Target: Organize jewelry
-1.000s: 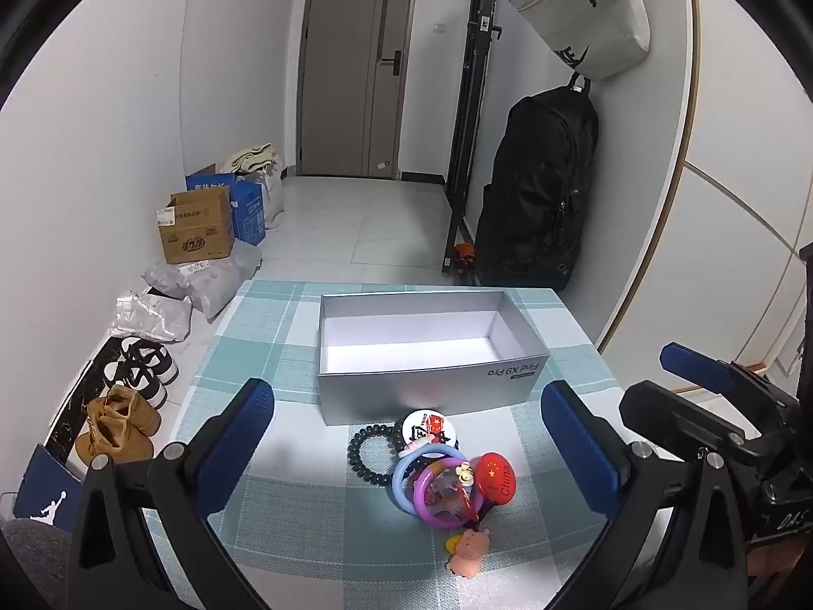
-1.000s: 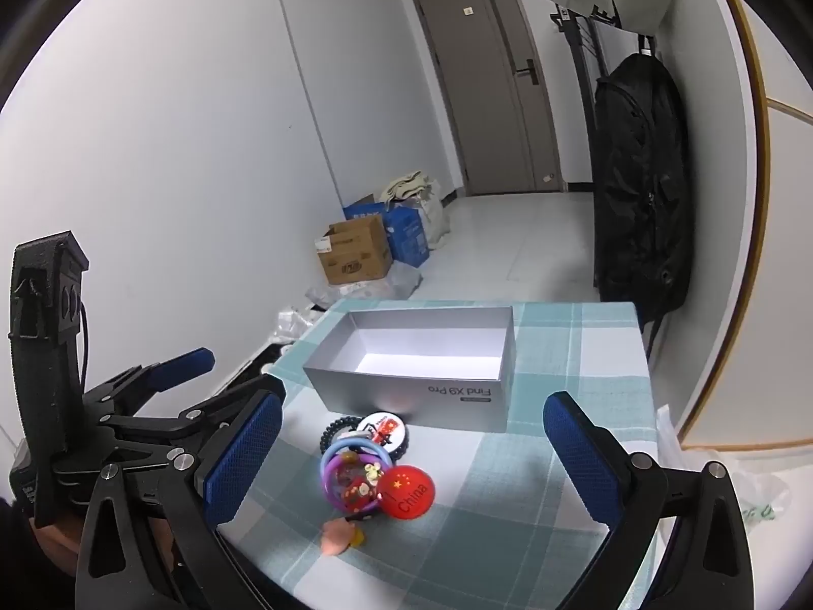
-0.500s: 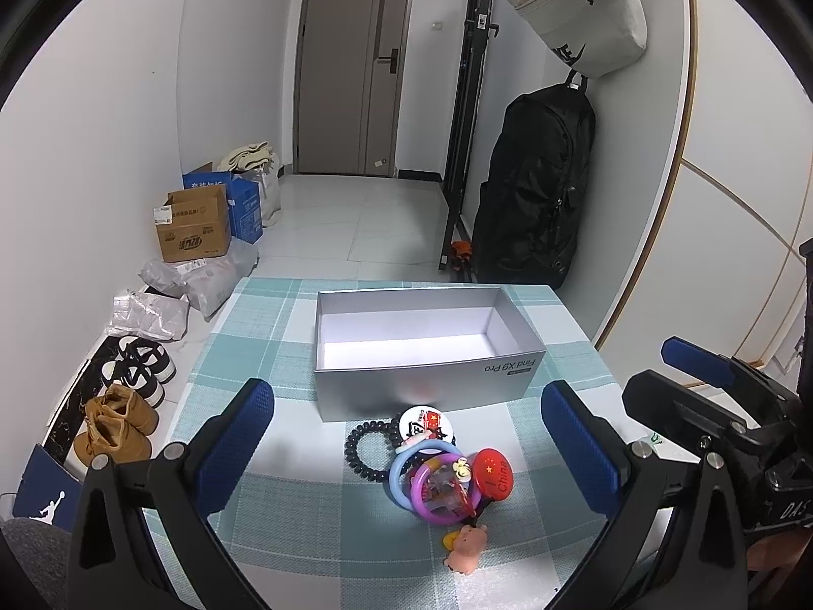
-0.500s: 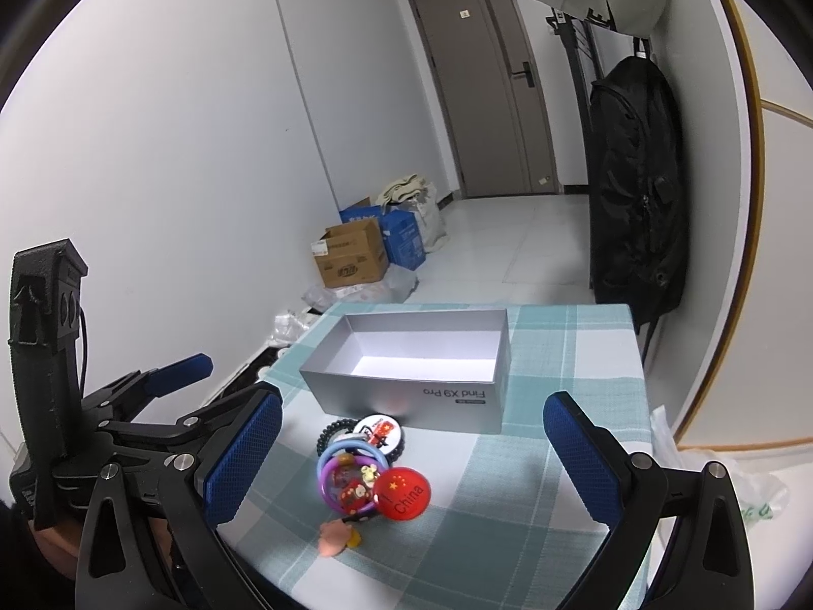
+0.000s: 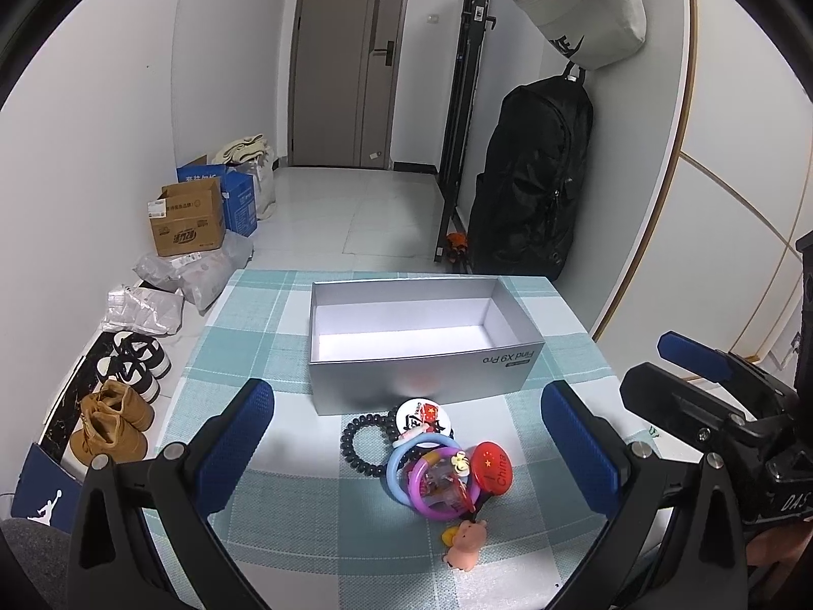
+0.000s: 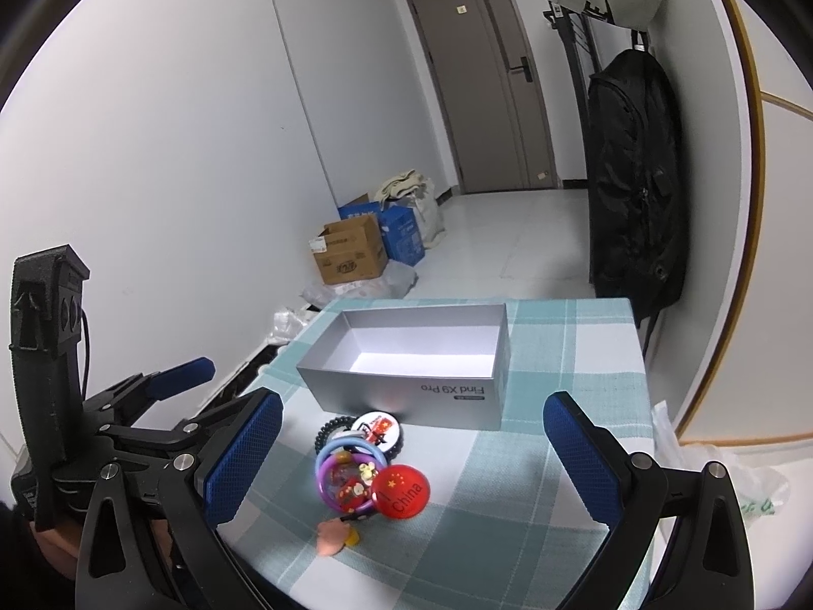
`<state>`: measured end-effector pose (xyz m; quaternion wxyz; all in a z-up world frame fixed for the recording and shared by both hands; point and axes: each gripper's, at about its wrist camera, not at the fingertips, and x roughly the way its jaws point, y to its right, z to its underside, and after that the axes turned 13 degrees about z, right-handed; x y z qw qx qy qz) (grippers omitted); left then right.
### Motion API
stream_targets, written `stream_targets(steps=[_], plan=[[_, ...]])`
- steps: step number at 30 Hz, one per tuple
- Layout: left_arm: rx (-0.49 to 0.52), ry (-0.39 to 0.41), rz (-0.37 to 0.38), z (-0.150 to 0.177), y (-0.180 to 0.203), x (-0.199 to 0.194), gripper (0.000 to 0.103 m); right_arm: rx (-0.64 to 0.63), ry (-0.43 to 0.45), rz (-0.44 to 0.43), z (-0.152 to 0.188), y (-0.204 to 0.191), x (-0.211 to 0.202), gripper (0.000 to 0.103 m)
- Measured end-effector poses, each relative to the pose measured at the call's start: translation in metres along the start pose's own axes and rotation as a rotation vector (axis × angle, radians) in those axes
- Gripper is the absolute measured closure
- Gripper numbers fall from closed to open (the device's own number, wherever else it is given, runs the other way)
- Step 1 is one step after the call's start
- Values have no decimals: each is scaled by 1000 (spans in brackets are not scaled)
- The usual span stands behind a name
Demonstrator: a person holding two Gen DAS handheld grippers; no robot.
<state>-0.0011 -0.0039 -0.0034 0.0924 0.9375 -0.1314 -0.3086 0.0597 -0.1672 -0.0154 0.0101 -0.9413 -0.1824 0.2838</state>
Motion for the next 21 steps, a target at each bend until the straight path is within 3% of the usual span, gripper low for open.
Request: stream_targets(steps=[21], plan=[[-15, 12, 20, -2, -5, -4, 1, -5, 13, 9, 0, -1, -5, 0]])
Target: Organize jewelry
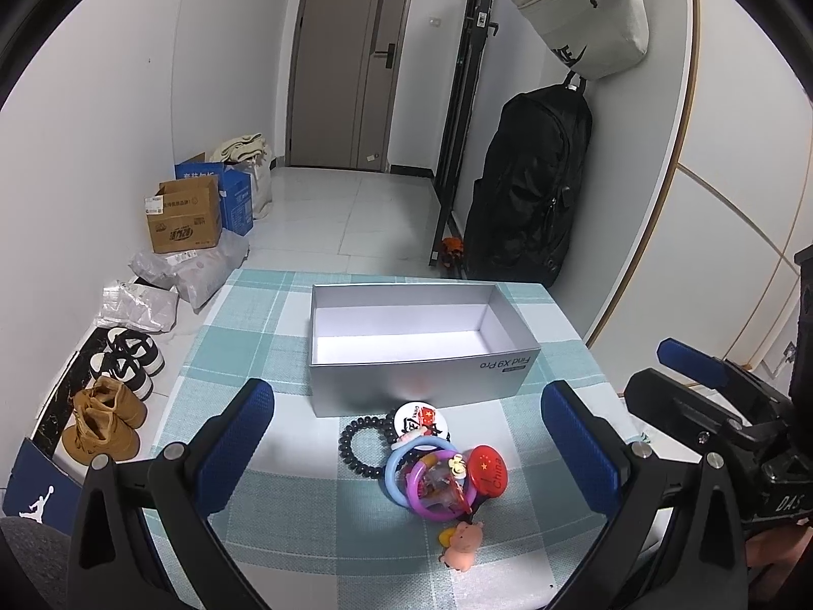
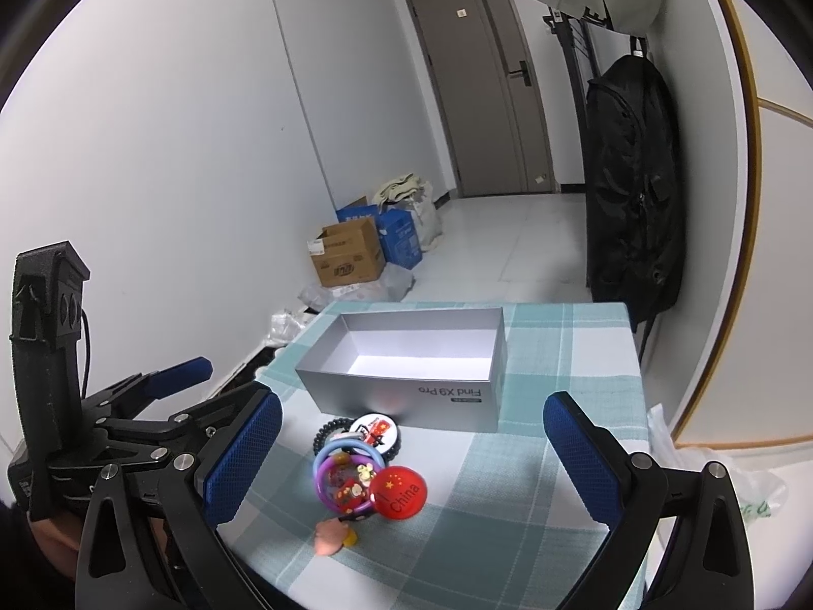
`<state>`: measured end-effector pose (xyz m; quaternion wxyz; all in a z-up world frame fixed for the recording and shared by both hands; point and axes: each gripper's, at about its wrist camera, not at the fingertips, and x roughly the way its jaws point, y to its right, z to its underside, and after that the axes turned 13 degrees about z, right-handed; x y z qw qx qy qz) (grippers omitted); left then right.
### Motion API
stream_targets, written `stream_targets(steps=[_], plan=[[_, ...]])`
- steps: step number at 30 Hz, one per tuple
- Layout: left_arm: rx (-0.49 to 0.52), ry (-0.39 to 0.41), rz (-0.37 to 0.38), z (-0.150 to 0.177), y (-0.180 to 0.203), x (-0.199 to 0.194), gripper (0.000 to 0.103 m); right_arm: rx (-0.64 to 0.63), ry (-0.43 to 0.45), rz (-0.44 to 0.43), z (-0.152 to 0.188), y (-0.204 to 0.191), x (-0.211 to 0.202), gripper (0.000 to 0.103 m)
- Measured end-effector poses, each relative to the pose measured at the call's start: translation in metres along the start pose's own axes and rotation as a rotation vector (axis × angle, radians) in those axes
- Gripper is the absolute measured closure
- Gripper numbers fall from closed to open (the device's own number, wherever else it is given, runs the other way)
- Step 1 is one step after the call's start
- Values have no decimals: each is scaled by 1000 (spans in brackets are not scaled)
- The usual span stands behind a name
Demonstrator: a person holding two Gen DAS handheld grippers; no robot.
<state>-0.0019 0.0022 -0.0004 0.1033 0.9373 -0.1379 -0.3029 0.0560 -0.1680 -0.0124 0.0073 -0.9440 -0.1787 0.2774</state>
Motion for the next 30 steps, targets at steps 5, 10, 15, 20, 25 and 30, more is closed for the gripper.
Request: stream_targets(steps=[5, 10, 15, 20, 25, 30], plan=[[-6, -8, -1, 2, -2, 2, 1, 8, 2, 0, 0, 1, -1, 0], [-14, -20, 15, 4, -2, 3, 1, 8, 4, -1, 0, 1, -2, 0], [-22, -43, 32, 5, -3, 7, 1, 13, 6, 0, 0, 1, -2, 0], [-39, -102, 37, 13, -5, 16, 1, 14, -1, 19, 0, 2, -1, 0], [-39, -237, 62, 32, -4, 33, 1, 33, -9, 42, 1, 8, 0, 0], [-7, -369, 103, 51, 4, 45, 25, 62, -20, 54, 1, 15, 1, 0]])
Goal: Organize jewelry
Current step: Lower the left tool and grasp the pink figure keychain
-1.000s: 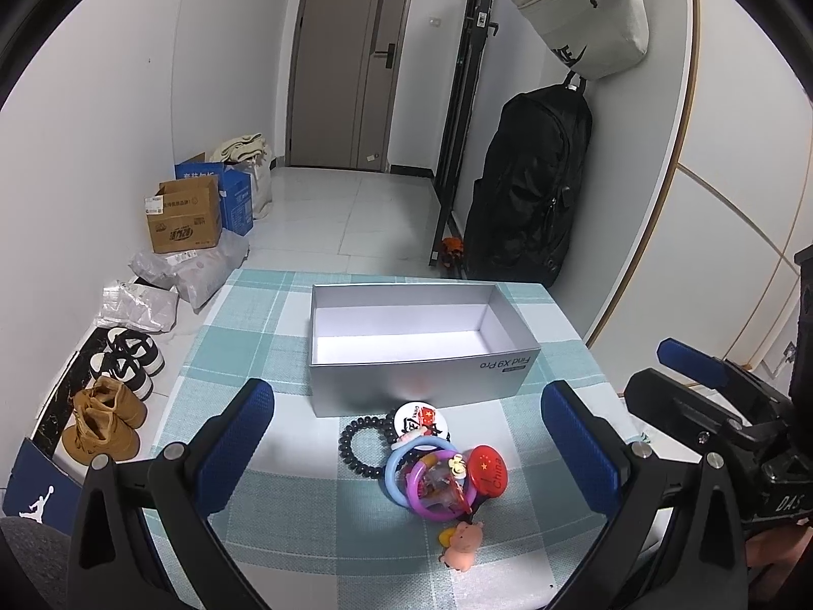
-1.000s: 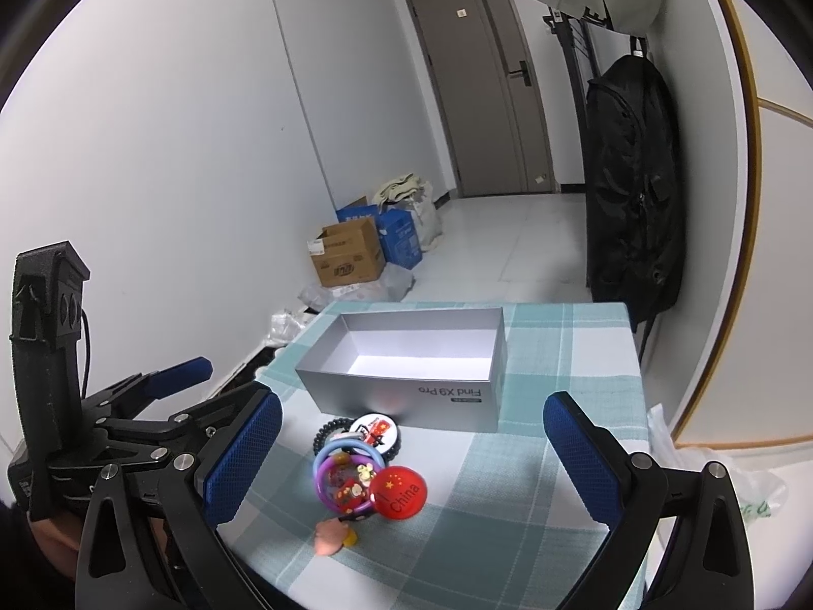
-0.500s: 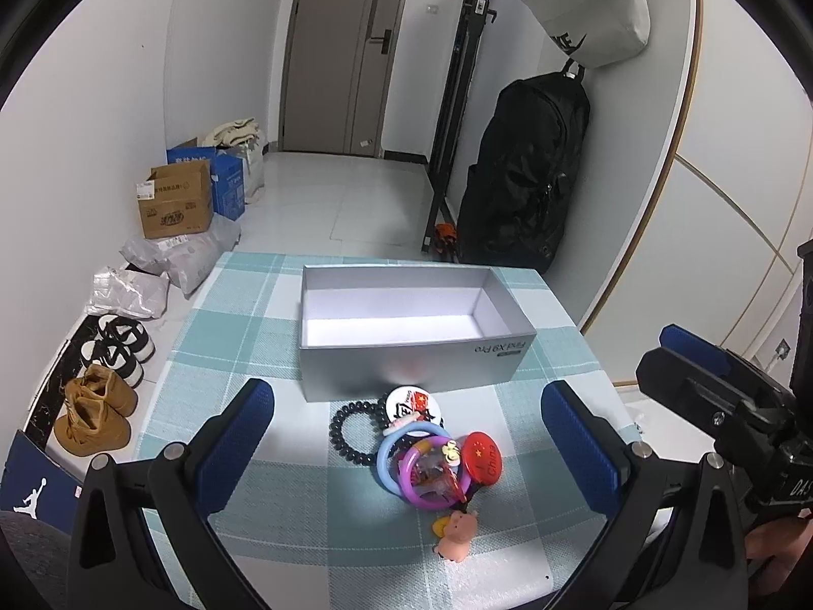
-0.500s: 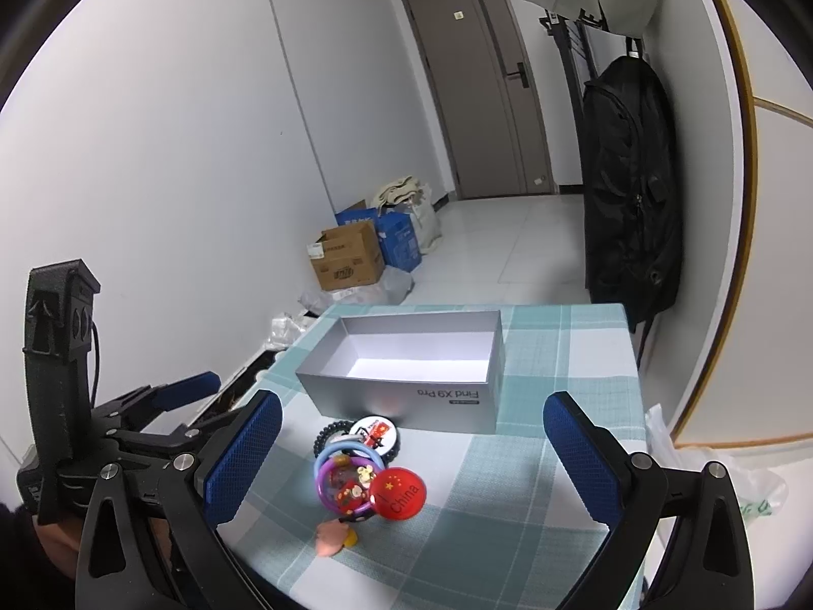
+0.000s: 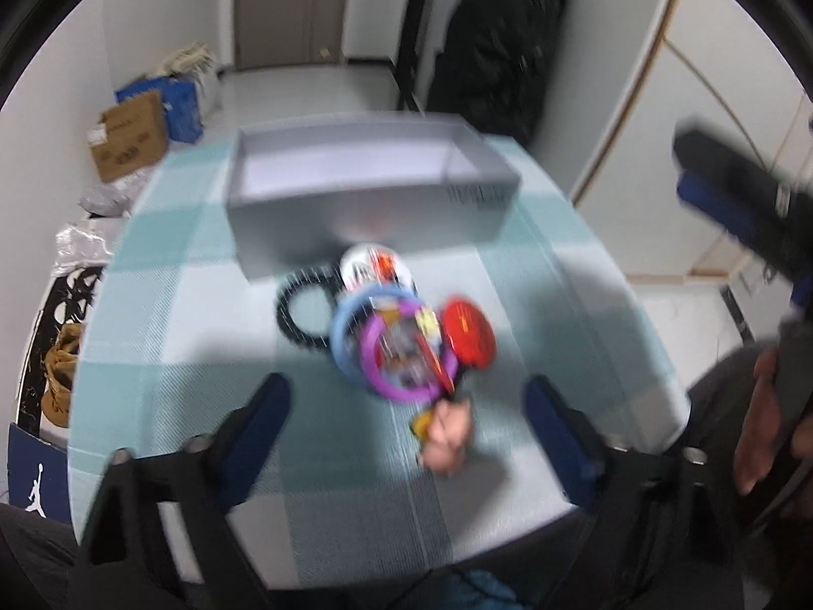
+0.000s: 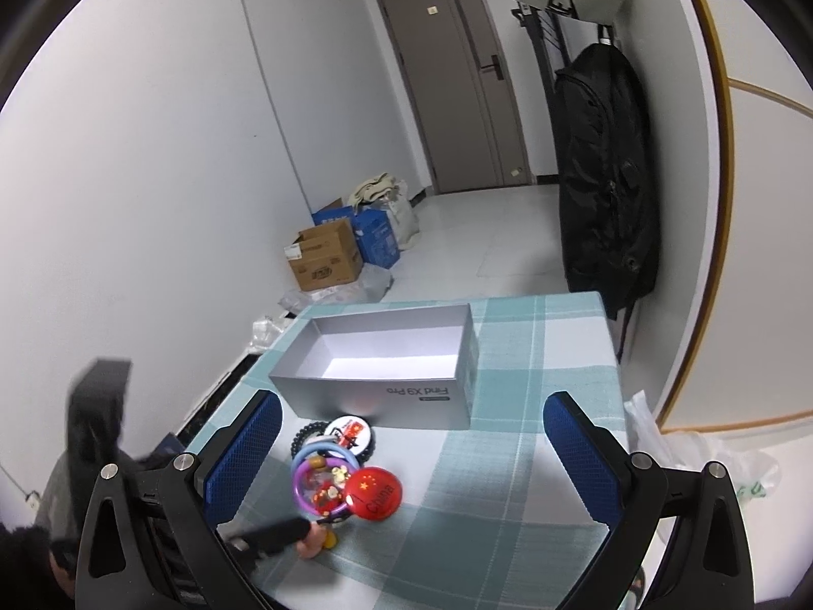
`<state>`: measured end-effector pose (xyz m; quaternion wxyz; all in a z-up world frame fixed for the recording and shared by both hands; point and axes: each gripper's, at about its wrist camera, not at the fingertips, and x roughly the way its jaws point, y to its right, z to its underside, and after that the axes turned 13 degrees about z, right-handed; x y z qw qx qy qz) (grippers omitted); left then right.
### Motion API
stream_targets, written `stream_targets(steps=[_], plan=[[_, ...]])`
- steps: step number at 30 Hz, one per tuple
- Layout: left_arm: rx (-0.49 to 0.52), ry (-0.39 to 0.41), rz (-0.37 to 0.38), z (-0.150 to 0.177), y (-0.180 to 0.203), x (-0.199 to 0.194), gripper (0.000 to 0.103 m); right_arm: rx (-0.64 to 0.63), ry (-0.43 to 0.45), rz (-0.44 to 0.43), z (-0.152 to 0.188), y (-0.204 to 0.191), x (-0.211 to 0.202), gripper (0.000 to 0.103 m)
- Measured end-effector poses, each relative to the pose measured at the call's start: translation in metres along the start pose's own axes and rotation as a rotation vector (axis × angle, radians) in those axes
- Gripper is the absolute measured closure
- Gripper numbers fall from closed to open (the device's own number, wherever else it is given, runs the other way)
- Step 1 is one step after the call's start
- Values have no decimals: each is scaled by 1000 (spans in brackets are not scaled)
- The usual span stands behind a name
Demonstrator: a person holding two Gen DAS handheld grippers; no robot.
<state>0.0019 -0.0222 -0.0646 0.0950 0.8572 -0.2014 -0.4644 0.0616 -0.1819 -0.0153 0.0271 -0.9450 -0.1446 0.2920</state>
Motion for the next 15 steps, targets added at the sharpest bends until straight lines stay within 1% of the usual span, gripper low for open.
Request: stream_targets(steps=[4, 6, 8, 10, 11, 12, 13, 14, 15], plan=[[30, -66, 20, 7, 5, 6, 26, 13, 3, -8, -1, 3, -2, 0], [31, -77, 24, 8, 6, 6, 27, 19, -1, -8, -1, 4, -1, 0], [29, -92, 32, 7, 7, 8, 31, 26, -8, -6, -1, 6, 0, 0], [32, -119, 18, 6, 7, 14, 48, 38, -15, -1, -2, 9, 2, 0], [44, -109, 5, 8, 9, 13, 52, 45, -17, 1, -2, 11, 2, 0], [59, -114, -5, 7, 11, 13, 60, 52, -17, 1, -2, 12, 2, 0], [69, -114, -12, 7, 15, 14, 72, 57, -19, 4, -2, 14, 2, 0], [73, -118, -7, 7, 16, 14, 78, 57, -23, 8, -2, 15, 2, 0], [80, -121, -4, 7, 18, 12, 79, 55, -32, 14, -2, 15, 4, 0]])
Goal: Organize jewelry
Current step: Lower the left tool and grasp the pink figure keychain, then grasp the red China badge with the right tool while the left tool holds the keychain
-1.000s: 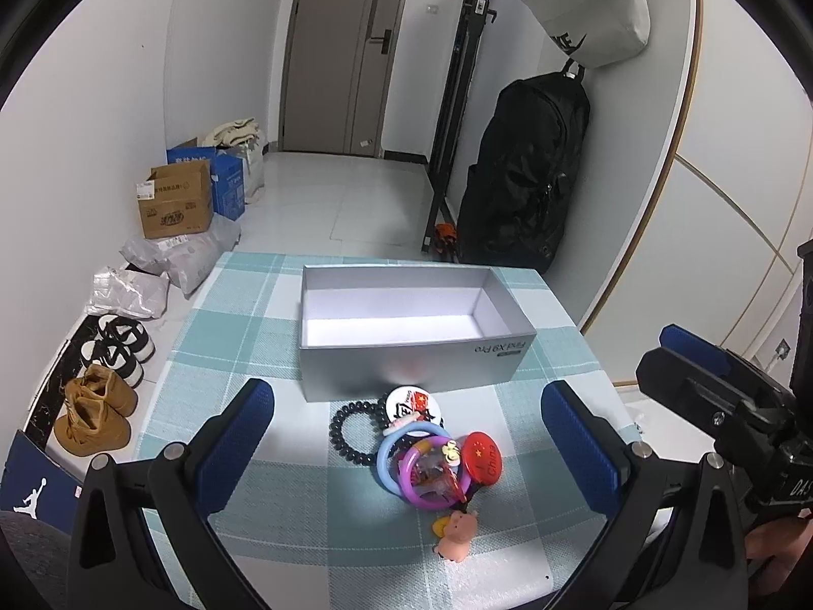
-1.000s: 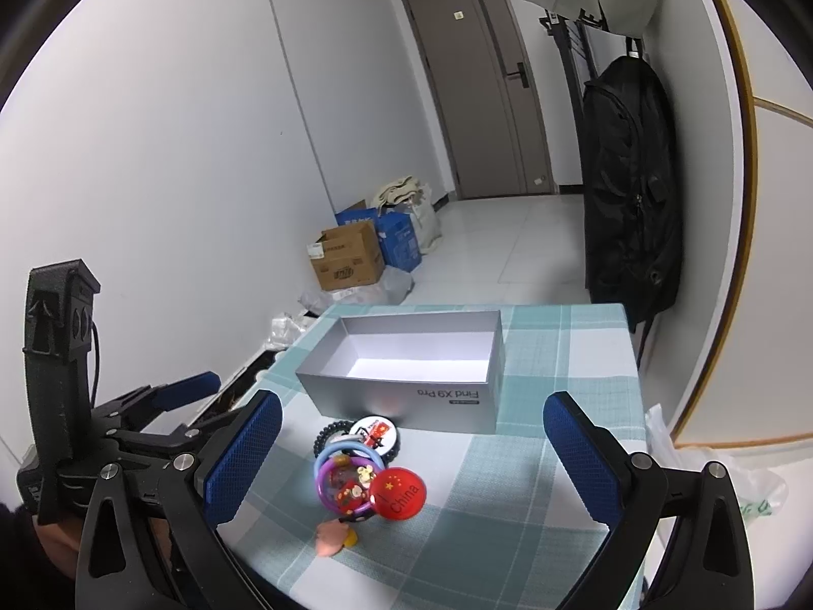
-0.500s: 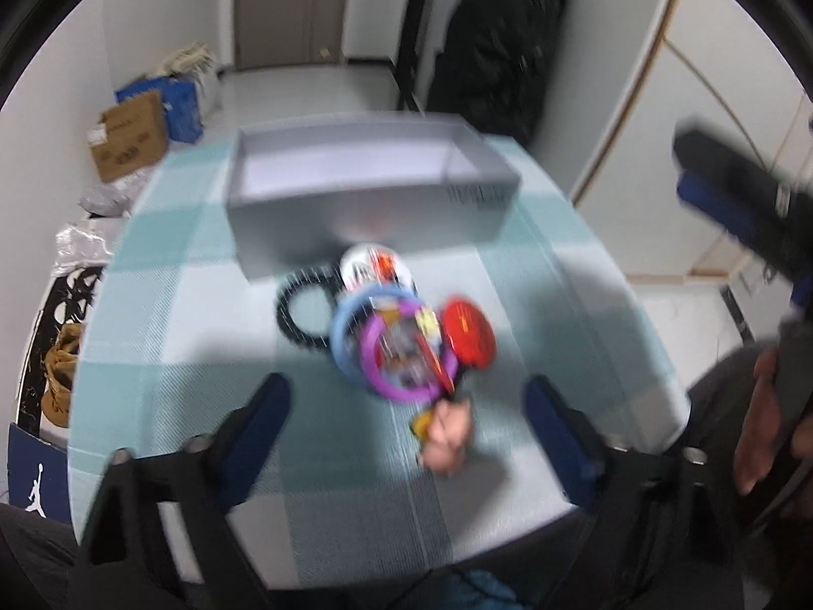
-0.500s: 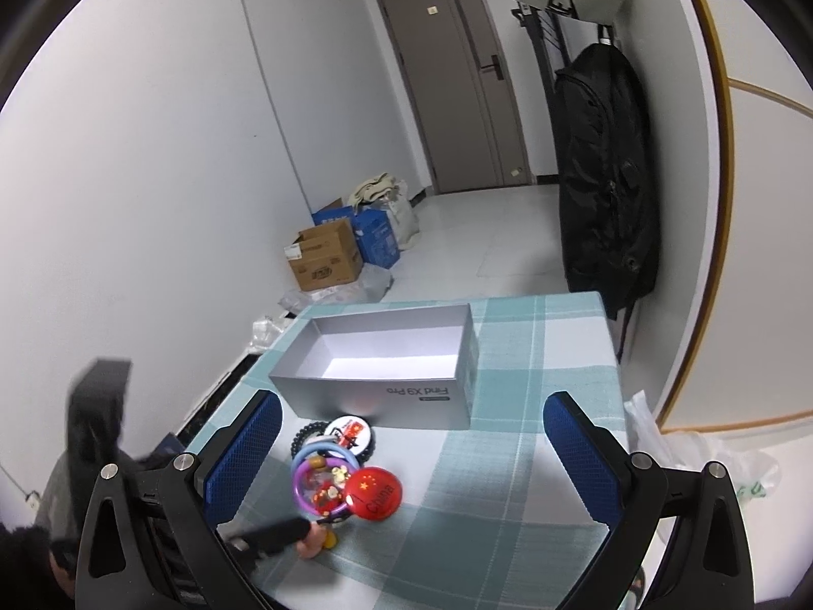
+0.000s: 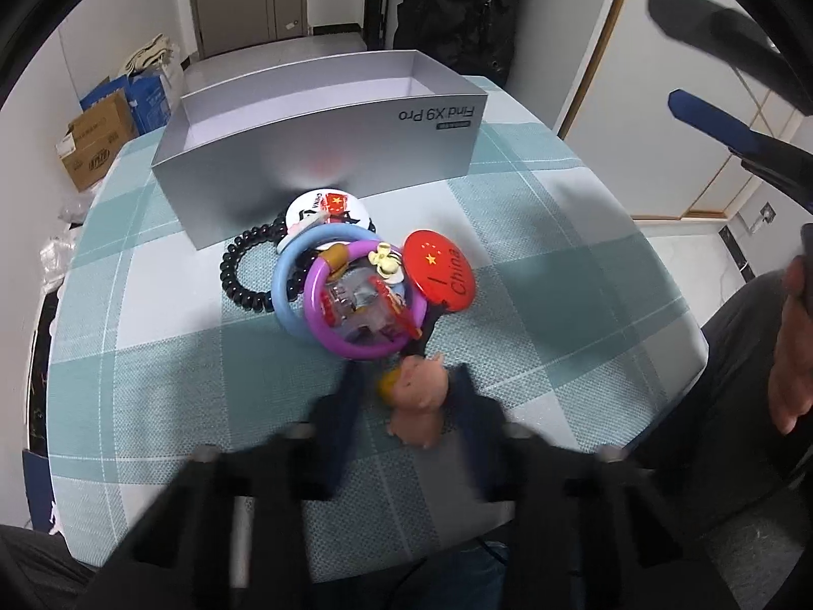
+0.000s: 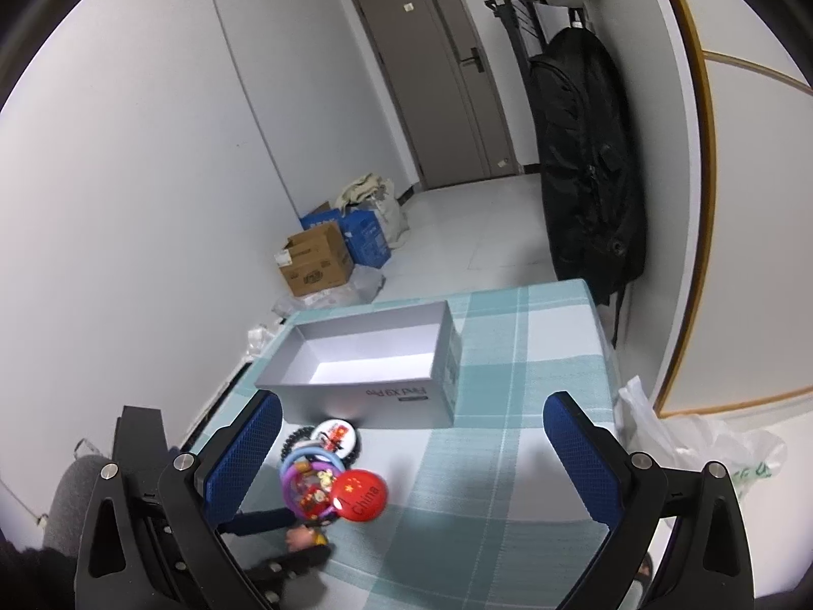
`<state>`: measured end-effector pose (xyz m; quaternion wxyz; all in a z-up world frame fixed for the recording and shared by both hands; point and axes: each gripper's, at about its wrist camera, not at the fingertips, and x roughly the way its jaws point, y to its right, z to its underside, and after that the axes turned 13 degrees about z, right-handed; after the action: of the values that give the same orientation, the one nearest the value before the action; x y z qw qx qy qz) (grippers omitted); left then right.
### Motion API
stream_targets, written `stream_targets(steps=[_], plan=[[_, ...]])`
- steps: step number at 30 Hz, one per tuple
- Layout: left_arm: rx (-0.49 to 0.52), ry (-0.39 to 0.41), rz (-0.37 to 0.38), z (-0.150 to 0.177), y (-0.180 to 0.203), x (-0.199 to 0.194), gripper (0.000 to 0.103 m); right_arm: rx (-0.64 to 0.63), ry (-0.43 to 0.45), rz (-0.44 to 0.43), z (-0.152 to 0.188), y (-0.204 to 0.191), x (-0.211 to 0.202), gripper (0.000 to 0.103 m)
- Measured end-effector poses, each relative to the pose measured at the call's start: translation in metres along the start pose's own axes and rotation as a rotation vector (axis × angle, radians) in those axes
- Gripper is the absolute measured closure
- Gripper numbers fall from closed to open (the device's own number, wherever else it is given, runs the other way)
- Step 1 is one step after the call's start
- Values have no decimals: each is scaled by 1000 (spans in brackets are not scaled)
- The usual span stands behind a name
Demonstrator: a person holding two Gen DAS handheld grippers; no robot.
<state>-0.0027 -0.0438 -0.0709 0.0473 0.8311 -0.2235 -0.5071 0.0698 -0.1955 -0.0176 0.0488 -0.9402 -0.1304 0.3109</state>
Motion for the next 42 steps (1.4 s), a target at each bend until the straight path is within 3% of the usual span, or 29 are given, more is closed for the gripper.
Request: stream_targets(steps=[8, 13, 20, 30, 37, 39, 42], plan=[[15, 13, 77, 1, -4, -5, 79, -14, -95, 35, 6, 1, 16, 0], [-51, 73, 141, -3, -19, -27, 79, -21, -156, 6, 13, -4, 28, 0], [-124, 172, 155, -8, -39, -54, 79, -109, -256, -49, 29, -28, 47, 0], [-196, 233, 165, -11, -59, -64, 79, -292, -328, -10, 51, -68, 69, 21], [-211, 240, 177, -10, -68, -70, 79, -317, -362, -2, 56, -72, 81, 40], [-215, 239, 184, -11, -69, -70, 79, -318, -372, -6, 57, -72, 84, 55], [-224, 239, 190, -12, -71, -70, 79, -308, -390, -22, 56, -73, 91, 57]])
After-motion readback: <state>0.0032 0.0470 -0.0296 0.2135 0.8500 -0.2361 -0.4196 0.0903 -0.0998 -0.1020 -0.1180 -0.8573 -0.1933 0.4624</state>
